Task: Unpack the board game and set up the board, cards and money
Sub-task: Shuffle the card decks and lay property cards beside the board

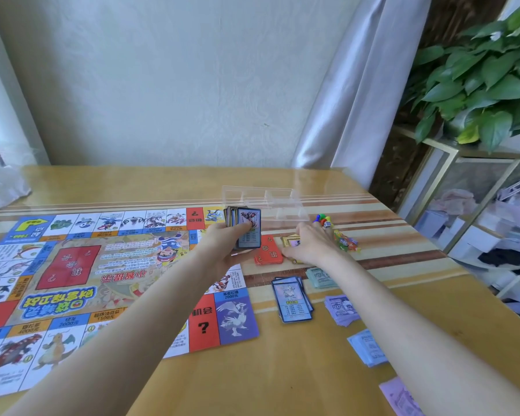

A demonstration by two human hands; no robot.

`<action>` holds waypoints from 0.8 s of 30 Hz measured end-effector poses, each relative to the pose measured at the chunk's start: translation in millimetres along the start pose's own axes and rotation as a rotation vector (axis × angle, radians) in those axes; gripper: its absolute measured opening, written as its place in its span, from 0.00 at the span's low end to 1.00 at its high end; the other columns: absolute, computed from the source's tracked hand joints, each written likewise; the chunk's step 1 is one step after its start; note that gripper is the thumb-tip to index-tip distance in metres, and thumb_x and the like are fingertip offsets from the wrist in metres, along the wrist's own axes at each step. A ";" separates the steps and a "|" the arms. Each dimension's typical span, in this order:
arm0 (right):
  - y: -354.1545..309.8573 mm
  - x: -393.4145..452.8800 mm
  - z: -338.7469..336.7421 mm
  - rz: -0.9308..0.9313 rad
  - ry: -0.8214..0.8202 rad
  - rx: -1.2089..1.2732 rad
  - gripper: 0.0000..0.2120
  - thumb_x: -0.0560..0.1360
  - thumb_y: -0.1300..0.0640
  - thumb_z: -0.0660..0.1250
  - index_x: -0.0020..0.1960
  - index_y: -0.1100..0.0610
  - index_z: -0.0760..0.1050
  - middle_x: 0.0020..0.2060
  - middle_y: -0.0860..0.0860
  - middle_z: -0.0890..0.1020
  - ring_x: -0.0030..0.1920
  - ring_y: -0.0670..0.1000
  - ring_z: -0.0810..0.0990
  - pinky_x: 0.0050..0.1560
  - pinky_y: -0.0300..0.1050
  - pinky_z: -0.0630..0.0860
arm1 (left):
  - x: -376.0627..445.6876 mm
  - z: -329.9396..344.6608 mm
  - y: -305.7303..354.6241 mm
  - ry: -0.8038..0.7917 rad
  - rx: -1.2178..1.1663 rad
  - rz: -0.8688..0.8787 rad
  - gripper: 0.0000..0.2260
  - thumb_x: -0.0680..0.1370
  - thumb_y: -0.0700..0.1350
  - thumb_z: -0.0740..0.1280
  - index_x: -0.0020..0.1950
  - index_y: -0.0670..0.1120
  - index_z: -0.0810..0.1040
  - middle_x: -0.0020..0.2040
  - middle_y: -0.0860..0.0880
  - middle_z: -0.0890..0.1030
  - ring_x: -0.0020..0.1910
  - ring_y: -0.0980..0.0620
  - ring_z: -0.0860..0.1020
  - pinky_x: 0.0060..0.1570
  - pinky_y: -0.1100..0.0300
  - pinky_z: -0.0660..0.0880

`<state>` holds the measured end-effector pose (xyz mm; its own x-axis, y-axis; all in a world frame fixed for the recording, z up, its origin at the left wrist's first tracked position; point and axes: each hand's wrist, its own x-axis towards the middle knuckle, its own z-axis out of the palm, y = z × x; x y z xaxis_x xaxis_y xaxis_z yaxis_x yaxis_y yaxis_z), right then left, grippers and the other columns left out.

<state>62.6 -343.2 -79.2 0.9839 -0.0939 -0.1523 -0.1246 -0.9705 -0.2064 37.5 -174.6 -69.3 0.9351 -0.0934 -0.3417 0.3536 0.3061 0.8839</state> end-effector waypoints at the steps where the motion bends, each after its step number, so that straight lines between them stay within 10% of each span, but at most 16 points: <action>1: 0.5 1.8 3.1 -0.007 0.010 -0.015 0.30 0.73 0.43 0.65 0.68 0.59 0.65 0.69 0.56 0.64 0.70 0.62 0.60 0.66 0.59 0.64 | -0.8 0.3 -0.4 -0.002 -0.005 -0.007 0.05 0.77 0.40 0.66 0.51 0.40 0.73 0.48 0.40 0.78 0.47 0.45 0.79 0.38 0.54 0.81; 11: -2.0 -7.9 -16.8 -0.116 0.239 0.342 0.15 0.77 0.51 0.63 0.58 0.59 0.74 0.56 0.50 0.75 0.59 0.51 0.72 0.58 0.45 0.69 | -4.8 -2.0 -6.7 -0.067 -0.072 -0.061 0.09 0.75 0.39 0.68 0.54 0.38 0.74 0.44 0.41 0.81 0.40 0.47 0.81 0.36 0.56 0.81; 15: -23.9 -19.2 -24.3 -0.182 -0.152 0.924 0.20 0.75 0.46 0.65 0.58 0.59 0.77 0.55 0.56 0.81 0.55 0.55 0.80 0.59 0.51 0.75 | -6.2 3.3 -3.5 -0.085 -0.120 -0.047 0.13 0.75 0.39 0.68 0.57 0.35 0.75 0.45 0.39 0.82 0.40 0.47 0.82 0.35 0.59 0.81; 24: -22.4 -18.5 -17.5 -0.156 -0.014 1.102 0.09 0.69 0.58 0.75 0.45 0.61 0.80 0.43 0.56 0.84 0.46 0.55 0.82 0.55 0.52 0.78 | -17.1 -3.4 0.5 -0.257 -0.270 -0.022 0.14 0.79 0.34 0.60 0.64 0.32 0.70 0.55 0.34 0.79 0.51 0.41 0.82 0.44 0.53 0.81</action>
<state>49.4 -323.6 -54.9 0.9980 0.0213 -0.0587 -0.0519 -0.2423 -0.9688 21.6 -169.5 -64.1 0.9146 -0.3268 -0.2379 0.3870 0.5374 0.7493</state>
